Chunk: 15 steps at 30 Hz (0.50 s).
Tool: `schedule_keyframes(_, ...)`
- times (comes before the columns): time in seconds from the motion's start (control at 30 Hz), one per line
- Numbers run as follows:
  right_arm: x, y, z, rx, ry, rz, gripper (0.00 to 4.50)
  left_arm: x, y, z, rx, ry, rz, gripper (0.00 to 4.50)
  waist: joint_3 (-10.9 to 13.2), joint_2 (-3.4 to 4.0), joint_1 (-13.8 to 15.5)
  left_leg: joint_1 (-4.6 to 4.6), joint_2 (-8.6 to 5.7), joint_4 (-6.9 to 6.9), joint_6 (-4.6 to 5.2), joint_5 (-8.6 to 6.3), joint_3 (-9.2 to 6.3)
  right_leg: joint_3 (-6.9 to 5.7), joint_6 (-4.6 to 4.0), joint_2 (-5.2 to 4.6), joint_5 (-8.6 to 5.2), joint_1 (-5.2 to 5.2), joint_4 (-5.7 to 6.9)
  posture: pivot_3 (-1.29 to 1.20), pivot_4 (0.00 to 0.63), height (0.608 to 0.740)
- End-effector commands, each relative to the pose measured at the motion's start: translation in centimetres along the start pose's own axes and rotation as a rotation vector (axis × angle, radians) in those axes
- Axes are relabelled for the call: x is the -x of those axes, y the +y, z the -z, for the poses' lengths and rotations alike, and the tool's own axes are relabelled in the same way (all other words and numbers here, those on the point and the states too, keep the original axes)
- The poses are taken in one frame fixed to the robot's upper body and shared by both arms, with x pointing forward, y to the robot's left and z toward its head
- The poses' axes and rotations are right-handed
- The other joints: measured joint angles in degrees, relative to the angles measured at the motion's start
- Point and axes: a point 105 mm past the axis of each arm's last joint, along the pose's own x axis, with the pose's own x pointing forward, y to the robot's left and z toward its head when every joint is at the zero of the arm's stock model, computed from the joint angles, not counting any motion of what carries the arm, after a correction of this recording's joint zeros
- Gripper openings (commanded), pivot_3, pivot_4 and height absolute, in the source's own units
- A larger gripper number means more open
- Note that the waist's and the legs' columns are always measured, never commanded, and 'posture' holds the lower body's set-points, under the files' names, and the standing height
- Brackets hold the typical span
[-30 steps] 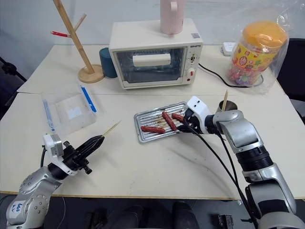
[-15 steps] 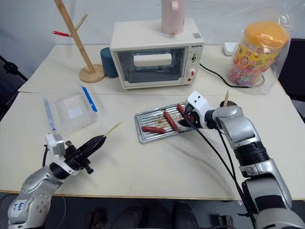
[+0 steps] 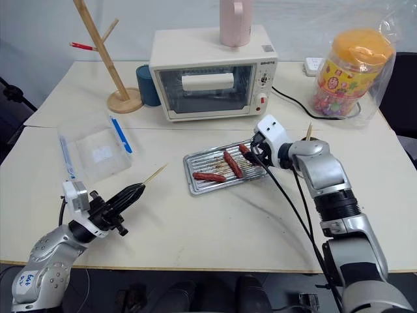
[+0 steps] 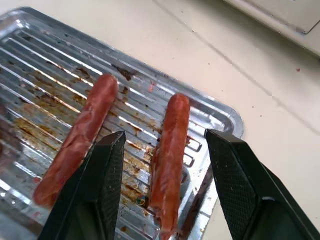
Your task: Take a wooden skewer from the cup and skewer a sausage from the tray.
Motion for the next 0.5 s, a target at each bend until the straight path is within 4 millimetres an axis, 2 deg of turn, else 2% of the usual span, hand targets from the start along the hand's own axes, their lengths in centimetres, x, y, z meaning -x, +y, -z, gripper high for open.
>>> schedule_keyframes(0.03, -0.5, -0.2, -1.2, 0.028, -0.038, 0.010, 2.58, -0.1, -0.3, -0.6, -0.028, -0.011, 0.020, 0.00, 0.0, 0.00, 0.0, 0.00, 0.00, 0.00, 0.00, 0.00, 0.01, 0.01, 0.00, 0.00, 0.00, 0.00, 0.01, 0.00, 0.150, 0.740)
schedule_keyframes(0.27, -0.8, 0.8, -0.8, 0.010, 0.002, -0.074, 2.58, 0.1, -0.3, -0.6, -0.028, -0.008, 0.014, 0.00, 0.0, 0.00, 0.0, 0.00, 0.01, 0.01, -0.01, 0.01, 0.02, 0.00, 0.00, 0.01, 0.00, -0.03, 0.06, 0.00, 0.150, 0.740)
schedule_keyframes(0.5, -0.3, 2.2, -0.7, 0.016, 0.021, -0.166, 2.58, 0.2, -0.3, -0.6, -0.028, -0.008, 0.007, 0.00, 0.0, 0.00, 0.0, 0.00, 0.01, 0.00, -0.01, 0.01, 0.02, 0.00, -0.01, 0.00, 0.00, -0.05, 0.06, 0.00, 0.150, 0.740)
